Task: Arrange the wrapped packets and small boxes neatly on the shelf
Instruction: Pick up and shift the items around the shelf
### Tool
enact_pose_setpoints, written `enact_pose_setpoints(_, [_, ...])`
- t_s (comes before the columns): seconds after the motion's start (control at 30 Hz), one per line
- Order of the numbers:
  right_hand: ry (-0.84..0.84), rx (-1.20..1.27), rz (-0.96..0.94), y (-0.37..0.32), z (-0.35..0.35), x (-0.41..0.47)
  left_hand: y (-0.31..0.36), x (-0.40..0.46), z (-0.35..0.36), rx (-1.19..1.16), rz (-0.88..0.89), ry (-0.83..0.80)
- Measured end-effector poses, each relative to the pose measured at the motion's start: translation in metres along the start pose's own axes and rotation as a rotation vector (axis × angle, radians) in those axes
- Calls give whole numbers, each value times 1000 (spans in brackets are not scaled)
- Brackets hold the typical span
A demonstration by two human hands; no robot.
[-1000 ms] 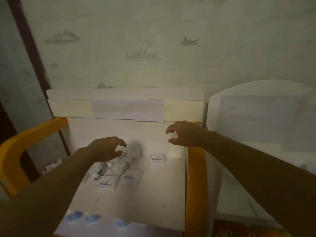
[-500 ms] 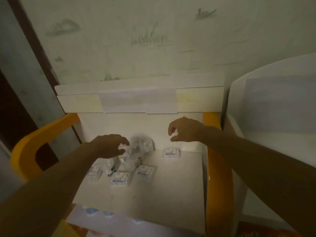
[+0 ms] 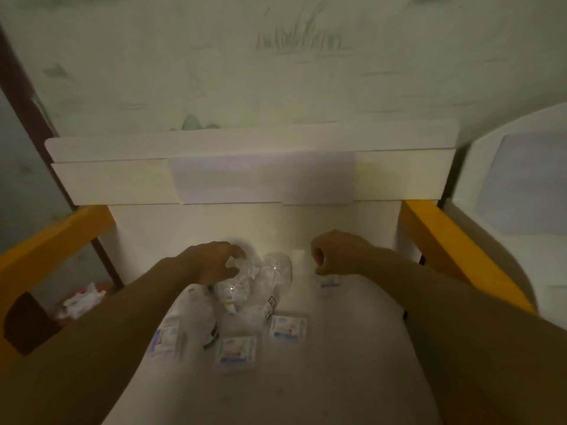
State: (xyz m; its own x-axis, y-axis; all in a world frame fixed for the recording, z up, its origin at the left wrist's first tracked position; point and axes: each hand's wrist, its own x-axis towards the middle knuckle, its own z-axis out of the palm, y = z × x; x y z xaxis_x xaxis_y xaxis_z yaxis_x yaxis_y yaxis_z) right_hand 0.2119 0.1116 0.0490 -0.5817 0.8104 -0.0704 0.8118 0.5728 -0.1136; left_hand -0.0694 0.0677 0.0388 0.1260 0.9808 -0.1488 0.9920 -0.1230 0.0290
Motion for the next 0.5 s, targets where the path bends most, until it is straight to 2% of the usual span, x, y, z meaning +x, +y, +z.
enact_pose_setpoints(0.17, [-86, 36, 86, 13, 21, 6, 10, 28, 6, -56, 123, 85])
enact_pose_setpoints(0.3, [-137, 78, 151, 31, 33, 15, 33, 50, 15, -134, 210, -13])
enact_pose_setpoints(0.37, [-180, 84, 181, 37, 46, 21, 43, 60, 20, -34, 234, -62])
enact_pose_setpoints(0.5, [-198, 112, 223, 45, 77, 32, 46, 72, 32, 120, 234, -59])
